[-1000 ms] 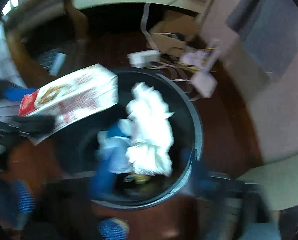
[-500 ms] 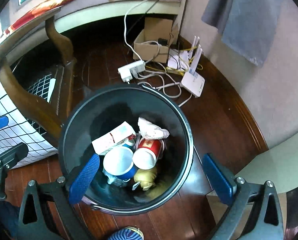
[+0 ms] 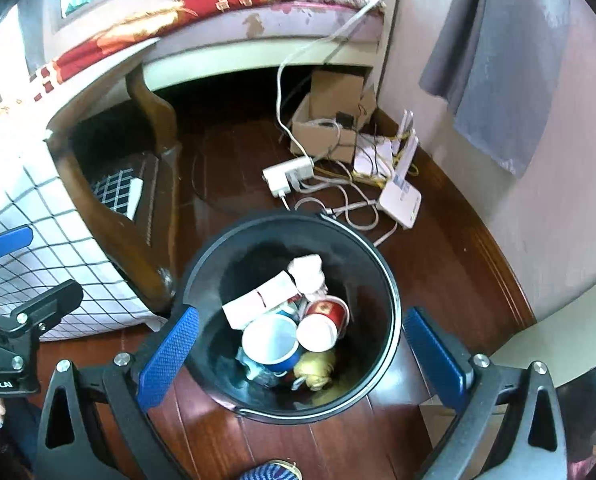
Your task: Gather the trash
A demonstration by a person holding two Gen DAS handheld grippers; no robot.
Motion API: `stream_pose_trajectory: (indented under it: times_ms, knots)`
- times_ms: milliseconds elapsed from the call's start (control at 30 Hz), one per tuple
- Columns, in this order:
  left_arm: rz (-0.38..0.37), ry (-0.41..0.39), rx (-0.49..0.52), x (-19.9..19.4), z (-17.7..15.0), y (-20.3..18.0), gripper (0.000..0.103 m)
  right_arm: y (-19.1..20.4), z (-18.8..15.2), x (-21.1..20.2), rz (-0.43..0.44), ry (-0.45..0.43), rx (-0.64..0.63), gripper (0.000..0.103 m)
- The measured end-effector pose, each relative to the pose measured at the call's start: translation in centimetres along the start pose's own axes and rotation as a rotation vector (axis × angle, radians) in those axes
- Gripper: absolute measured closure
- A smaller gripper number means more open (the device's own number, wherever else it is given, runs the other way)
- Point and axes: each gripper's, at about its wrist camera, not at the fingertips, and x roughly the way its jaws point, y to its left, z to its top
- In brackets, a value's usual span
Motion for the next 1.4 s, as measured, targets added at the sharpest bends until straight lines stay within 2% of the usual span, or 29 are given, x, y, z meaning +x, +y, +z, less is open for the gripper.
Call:
stream_pose_trajectory:
  times_ms: [267, 433, 633, 767, 967, 1100, 1400]
  knots:
    - [0.039, -0.055, -0.014, -3.8, 0.2, 1.3, 0.0, 2.0, 1.2, -4.6, 0.007, -0.057, -0.018, 0.0]
    - [0.086, -0.115, -0.047, -7.7, 0.3, 2.6, 0.0, 3.2, 2.6, -8.8, -0.006, -0.102, -0.005, 0.0]
    - [0.104, -0.174, -0.061, -11.9, 0.5, 3.4, 0.0, 5.0, 3.8, -13.5, -0.012, -0.167, 0.004, 0.0]
    - [0.107, -0.21, -0.073, -14.5, 0.6, 3.9, 0.0, 5.6, 3.4, -16.8, 0.01, -0.207, 0.023, 0.0]
    - [0.102, -0.289, -0.108, -19.0, -0.2, 3.9, 0.0, 6.6, 2.4, -21.9, -0.013, -0.273, -0.004, 0.0]
    - [0.127, -0.351, -0.123, -22.0, -1.1, 3.6, 0.0, 6.9, 1.6, -25.5, -0.017, -0.314, -0.006, 0.0]
    - [0.11, -0.395, -0.12, -25.6, -2.4, 3.4, 0.0, 6.3, 0.0, -30.5, -0.044, -0.38, -0.005, 0.0]
